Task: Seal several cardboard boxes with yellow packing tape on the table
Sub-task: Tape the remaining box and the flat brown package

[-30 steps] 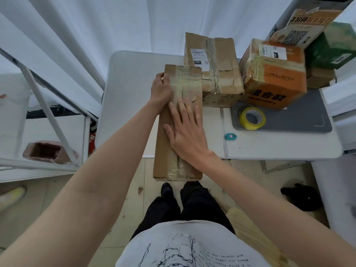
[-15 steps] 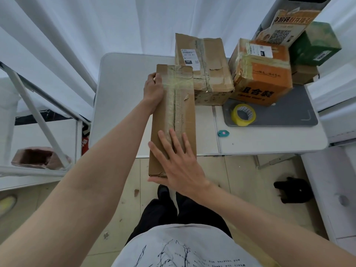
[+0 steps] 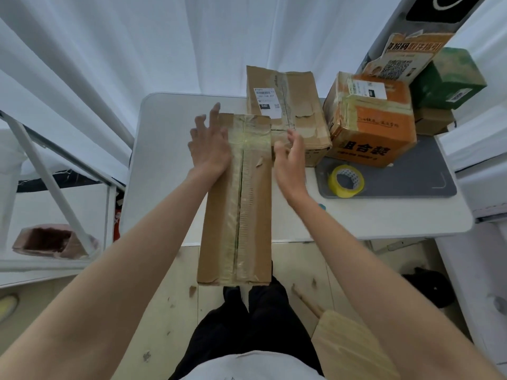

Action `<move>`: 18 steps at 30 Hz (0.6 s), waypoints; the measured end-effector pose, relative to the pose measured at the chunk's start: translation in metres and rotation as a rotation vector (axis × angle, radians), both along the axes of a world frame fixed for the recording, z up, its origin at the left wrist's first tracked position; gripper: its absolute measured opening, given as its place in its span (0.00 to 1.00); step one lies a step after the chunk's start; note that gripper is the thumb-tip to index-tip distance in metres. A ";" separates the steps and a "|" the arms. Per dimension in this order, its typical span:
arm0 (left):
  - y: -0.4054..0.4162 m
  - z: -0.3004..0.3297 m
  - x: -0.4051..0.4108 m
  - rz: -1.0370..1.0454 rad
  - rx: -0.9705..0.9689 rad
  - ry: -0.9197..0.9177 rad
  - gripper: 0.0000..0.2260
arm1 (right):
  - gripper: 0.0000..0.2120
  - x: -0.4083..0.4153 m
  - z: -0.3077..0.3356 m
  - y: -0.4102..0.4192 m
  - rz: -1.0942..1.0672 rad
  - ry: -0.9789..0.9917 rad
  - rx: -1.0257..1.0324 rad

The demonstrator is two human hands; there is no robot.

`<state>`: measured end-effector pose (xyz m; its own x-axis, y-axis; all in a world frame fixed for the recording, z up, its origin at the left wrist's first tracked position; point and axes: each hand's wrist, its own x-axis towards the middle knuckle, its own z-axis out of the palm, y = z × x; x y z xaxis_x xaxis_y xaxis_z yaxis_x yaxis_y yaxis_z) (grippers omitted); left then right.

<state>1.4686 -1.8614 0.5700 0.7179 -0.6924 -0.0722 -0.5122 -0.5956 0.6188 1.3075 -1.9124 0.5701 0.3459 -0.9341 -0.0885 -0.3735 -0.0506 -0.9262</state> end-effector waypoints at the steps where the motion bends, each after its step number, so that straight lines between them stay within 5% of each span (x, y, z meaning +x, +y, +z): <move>1: -0.006 0.006 -0.007 -0.019 0.065 -0.071 0.25 | 0.21 0.008 -0.005 -0.022 -0.027 -0.037 0.131; 5: -0.031 0.019 -0.041 -0.034 0.287 0.050 0.44 | 0.20 0.035 -0.028 -0.066 0.012 -0.142 0.416; 8: -0.029 0.017 -0.040 0.003 0.319 0.059 0.51 | 0.19 0.048 -0.040 -0.058 0.041 -0.230 0.428; 15: 0.020 0.020 0.031 0.129 0.231 0.253 0.54 | 0.17 0.114 -0.049 -0.020 0.093 -0.134 0.042; 18: 0.033 0.017 0.061 0.156 0.158 0.381 0.46 | 0.22 0.130 -0.067 -0.012 0.123 -0.095 -0.019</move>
